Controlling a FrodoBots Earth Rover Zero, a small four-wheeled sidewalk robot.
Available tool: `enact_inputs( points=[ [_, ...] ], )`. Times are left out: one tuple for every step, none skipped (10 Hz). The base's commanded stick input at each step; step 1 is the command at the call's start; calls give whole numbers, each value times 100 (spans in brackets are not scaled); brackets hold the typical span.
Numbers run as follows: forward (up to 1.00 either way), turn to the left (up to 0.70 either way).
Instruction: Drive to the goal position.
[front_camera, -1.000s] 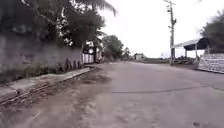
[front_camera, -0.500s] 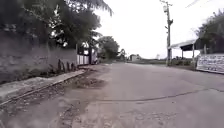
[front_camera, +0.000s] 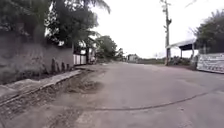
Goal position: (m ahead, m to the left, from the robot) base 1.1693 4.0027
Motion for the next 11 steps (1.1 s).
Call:
enact_inputs(
  points=[
    [70,0],
    [70,0],
    [70,0],
    [70,0],
    [70,0],
    [70,-4],
    [70,-27],
    [70,-3],
    [70,0],
    [70,0],
    [70,0]
  ],
)
